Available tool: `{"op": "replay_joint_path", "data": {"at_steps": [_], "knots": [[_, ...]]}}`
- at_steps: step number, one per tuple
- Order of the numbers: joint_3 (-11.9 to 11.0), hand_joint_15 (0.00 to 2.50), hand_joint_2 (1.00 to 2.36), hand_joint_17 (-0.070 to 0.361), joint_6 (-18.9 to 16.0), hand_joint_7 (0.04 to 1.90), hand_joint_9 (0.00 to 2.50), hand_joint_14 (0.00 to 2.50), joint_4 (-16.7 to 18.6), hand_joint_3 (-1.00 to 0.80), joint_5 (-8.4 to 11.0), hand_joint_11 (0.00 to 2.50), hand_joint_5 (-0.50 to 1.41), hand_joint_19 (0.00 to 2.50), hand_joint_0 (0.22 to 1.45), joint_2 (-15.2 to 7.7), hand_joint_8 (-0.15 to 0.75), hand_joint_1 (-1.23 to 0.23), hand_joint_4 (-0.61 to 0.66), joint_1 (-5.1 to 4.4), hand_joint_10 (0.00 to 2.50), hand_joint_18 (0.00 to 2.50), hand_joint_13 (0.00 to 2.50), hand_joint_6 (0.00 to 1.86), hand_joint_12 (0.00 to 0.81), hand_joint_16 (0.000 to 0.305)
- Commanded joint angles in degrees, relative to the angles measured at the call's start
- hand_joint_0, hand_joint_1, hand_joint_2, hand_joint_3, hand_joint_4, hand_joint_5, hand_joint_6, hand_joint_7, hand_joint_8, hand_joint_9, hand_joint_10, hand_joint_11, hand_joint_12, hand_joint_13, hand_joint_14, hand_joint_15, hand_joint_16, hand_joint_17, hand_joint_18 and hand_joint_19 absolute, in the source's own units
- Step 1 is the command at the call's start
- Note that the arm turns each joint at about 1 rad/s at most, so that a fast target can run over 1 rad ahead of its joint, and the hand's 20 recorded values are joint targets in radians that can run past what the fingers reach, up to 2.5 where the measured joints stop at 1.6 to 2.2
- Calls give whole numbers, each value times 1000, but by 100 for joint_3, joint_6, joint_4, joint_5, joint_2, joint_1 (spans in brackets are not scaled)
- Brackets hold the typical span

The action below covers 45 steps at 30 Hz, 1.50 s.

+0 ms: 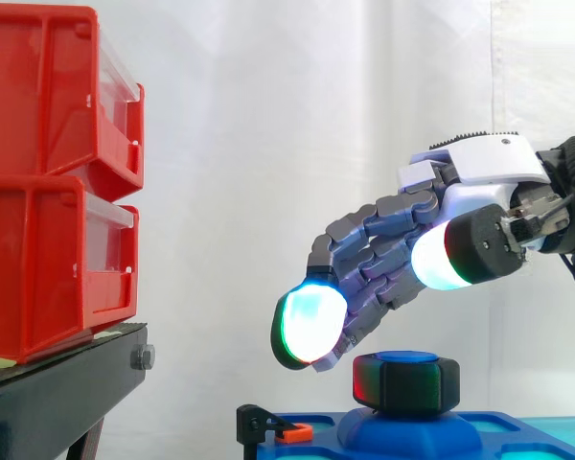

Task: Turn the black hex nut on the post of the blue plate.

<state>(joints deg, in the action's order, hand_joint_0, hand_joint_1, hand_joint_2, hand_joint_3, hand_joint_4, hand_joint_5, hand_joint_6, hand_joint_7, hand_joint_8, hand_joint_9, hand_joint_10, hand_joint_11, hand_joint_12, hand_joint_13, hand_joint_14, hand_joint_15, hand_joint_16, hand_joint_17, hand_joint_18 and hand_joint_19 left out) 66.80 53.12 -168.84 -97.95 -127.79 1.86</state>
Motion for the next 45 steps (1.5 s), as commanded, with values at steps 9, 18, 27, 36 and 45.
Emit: {"op": "replay_joint_path", "data": {"at_steps": [9, 18, 27, 36, 45], "knots": [[17, 240, 1000, 166, -4, 836, 145, 3, -140, -500, 66, 0, -276, 188, 324, 0, 366, -811, 257, -63, 0, 222, 325, 502, 540, 74], [70, 233, 1000, 155, -12, 734, 65, 4, -166, -500, 57, 0, -300, 185, 349, 0, 330, -889, 161, -63, 0, 148, 262, 502, 512, 69], [70, 263, 1000, 171, -4, 887, 138, 3, -166, -500, 48, 0, -264, 232, 319, 0, 398, -619, 320, -54, 0, 200, 309, 503, 561, 76], [70, 294, 1000, 178, -4, 991, 178, 3, -184, -500, 39, 0, -240, 279, 321, 0, 429, -478, 385, -37, 0, 211, 346, 503, 586, 79], [70, 309, 1000, 180, -4, 988, 239, 3, -228, -500, 22, 0, -234, 264, 340, 0, 448, -436, 403, -2, 0, 288, 410, 504, 595, 80]]}}
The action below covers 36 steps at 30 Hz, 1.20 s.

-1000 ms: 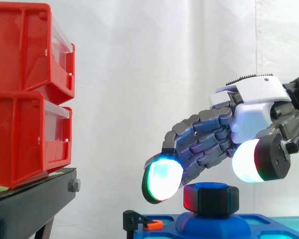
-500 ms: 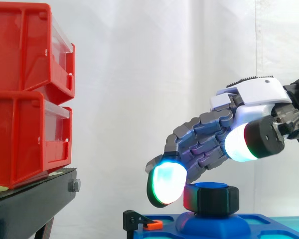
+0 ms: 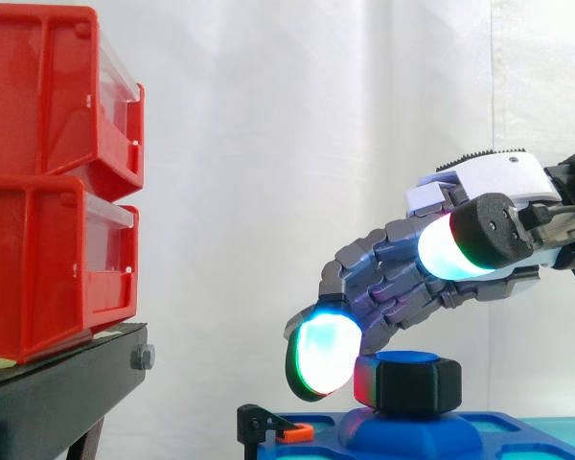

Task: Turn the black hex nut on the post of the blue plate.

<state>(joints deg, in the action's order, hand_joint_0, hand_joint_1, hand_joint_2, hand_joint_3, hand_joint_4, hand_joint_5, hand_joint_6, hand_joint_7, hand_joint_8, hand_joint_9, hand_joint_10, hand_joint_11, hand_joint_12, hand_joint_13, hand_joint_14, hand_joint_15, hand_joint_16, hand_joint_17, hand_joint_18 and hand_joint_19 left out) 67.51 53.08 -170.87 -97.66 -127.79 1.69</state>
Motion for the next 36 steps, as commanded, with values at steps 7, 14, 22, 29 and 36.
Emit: {"op": "replay_joint_path", "data": {"at_steps": [7, 14, 22, 29, 36], "knots": [[8, 331, 1000, 180, -17, 987, 250, 4, -104, -500, -61, 17, -235, 277, 349, 9, 452, -419, 406, 95, 1, 312, 423, 504, 598, 80], [-1, 349, 1000, 180, -9, 983, 259, 4, -148, -500, -157, 19, -235, 288, 358, 0, 459, -410, 411, 174, 0, 333, 439, 503, 603, 80], [-1, 358, 1000, 180, -9, 980, 261, 3, -157, -500, -324, 20, -235, 299, 363, 9, 462, -405, 412, 288, 0, 350, 452, 504, 606, 80], [-1, 372, 1000, 181, 0, 974, 263, 3, -174, -500, -474, 21, -236, 313, 368, 44, 464, -400, 414, 315, 0, 372, 462, 504, 610, 81], [-1, 381, 1000, 182, 70, 972, 263, 3, -517, -500, -456, 24, -238, 320, 372, 299, 466, -397, 409, 288, 0, 383, 468, 504, 611, 81]]}}
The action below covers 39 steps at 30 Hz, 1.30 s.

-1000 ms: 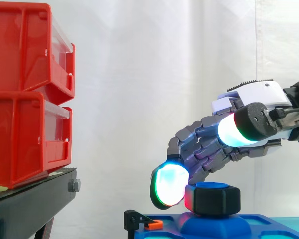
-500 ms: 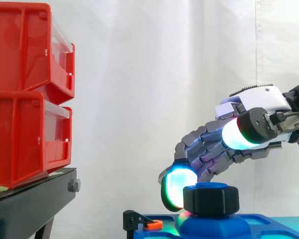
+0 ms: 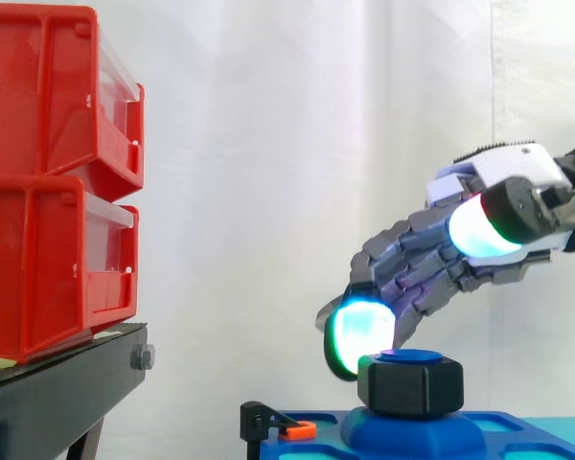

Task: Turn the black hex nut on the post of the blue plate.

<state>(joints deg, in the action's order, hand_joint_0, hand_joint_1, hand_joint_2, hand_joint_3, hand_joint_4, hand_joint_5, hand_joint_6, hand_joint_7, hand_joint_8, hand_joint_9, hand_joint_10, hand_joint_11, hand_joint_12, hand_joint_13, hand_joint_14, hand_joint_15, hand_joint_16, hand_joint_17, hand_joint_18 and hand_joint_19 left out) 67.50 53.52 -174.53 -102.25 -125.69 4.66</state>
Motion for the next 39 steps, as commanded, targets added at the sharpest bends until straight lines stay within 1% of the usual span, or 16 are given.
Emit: {"op": "replay_joint_path", "data": {"at_steps": [1, 5, 8, 11, 12, 15, 22, 24, 25, 27, 28, 31, 32, 33, 35, 39], "knots": [[0, 383, 1000, 182, 36, 968, 264, 3, -222, -500, 3, 20, -238, 321, 372, 159, 466, -397, 411, -26, 0, 383, 469, 504, 611, 81], [-26, 375, 1000, 181, 36, 966, 264, 3, -274, -500, 30, 29, -239, 320, 373, 256, 466, -396, 413, -44, 0, 382, 464, 504, 607, 80], [-149, 387, 1000, 181, 44, 962, 264, 3, -283, -500, 109, 29, -239, 318, 374, 256, 466, -397, 412, -61, 0, 383, 467, 504, 610, 80], [-176, 392, 1000, 181, 44, 959, 266, 5, -292, -500, 188, 25, -240, 326, 376, 256, 468, -398, 413, -79, 0, 390, 468, 504, 611, 80], [-176, 394, 1000, 181, 18, 957, 266, 3, -274, -500, 329, 25, -240, 326, 376, 256, 468, -398, 414, -105, 0, 392, 469, 504, 610, 80], [-176, 396, 1000, 180, 9, 953, 269, 3, -248, -500, 408, 28, -241, 332, 378, 247, 470, -398, 414, -123, 0, 395, 472, 504, 611, 80], [-167, 397, 1000, 179, 27, 949, 272, 3, -46, -500, 487, 29, -241, 332, 382, 247, 471, -404, 415, -228, 0, 401, 473, 504, 612, 80], [-167, 401, 1000, 179, 27, 946, 271, 6, 33, -500, 575, 38, -241, 328, 385, 238, 470, -406, 414, -272, 0, 399, 470, 504, 610, 79], [-167, 402, 1000, 178, 9, 945, 272, 4, 77, -500, 663, 31, -242, 324, 386, 194, 470, -407, 413, -307, 0, 398, 470, 504, 609, 79], [-167, 394, 1000, 177, 9, 939, 272, 3, 104, -500, 724, 30, -242, 327, 389, 194, 467, -411, 409, -343, 0, 391, 469, 504, 607, 79], [-158, 405, 1000, 177, 9, 936, 272, 3, 156, -500, 794, 30, -242, 325, 389, 124, 467, -412, 409, -386, 0, 390, 469, 504, 606, 78], [-158, 406, 1000, 176, 9, 926, 273, 3, 244, -500, 847, 31, -244, 321, 391, -25, 466, -411, 400, -448, 0, 391, 469, 504, 605, 78], [-176, 407, 1000, 176, -246, 921, 273, 5, 561, -500, 830, 31, -245, 330, 390, -263, 466, -413, 401, -527, 0, 391, 469, 504, 607, 78], [-176, 407, 1000, 176, -369, 925, 272, 3, 675, -500, 812, 30, -245, 334, 393, -307, 467, -412, 399, -545, 0, 390, 471, 504, 606, 78], [-176, 409, 1000, 176, -448, 923, 276, 3, 719, -500, 821, 38, -246, 332, 393, -333, 469, -412, 403, -562, 0, 395, 471, 504, 607, 78], [-167, 410, 1000, 176, -413, 936, 276, 3, 613, -500, 847, 40, -246, 331, 396, -333, 468, -408, 409, -589, 0, 400, 471, 504, 607, 78]]}}
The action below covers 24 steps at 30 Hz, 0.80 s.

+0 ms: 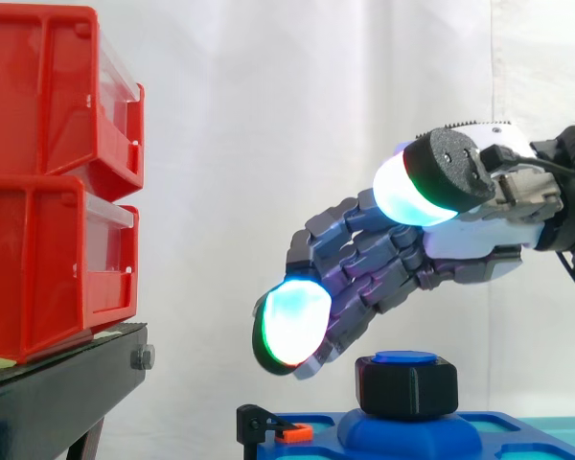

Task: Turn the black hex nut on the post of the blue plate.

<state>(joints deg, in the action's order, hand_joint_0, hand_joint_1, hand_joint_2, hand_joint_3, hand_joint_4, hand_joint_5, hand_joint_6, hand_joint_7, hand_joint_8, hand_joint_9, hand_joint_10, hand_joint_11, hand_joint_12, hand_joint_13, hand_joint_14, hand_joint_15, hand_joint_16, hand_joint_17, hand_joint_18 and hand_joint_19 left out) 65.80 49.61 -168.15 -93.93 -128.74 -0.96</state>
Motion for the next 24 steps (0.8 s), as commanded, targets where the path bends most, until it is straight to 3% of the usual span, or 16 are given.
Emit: {"op": "replay_joint_path", "data": {"at_steps": [1, 16, 24], "knots": [[3, 412, 1000, 176, -21, 937, 277, 3, -33, -500, 15, 35, -245, 327, 395, -28, 469, -409, 410, -27, 0, 401, 471, 504, 607, 78], [91, 414, 1000, 173, -48, 988, 286, 3, -209, -500, -11, 60, -241, 333, 402, -20, 470, -402, 436, -62, 0, 393, 471, 504, 605, 77], [91, 418, 1000, 172, -83, 1018, 294, 3, -200, -500, -55, 66, -240, 328, 404, -20, 472, -404, 450, -18, 2, 395, 474, 504, 605, 76]]}}
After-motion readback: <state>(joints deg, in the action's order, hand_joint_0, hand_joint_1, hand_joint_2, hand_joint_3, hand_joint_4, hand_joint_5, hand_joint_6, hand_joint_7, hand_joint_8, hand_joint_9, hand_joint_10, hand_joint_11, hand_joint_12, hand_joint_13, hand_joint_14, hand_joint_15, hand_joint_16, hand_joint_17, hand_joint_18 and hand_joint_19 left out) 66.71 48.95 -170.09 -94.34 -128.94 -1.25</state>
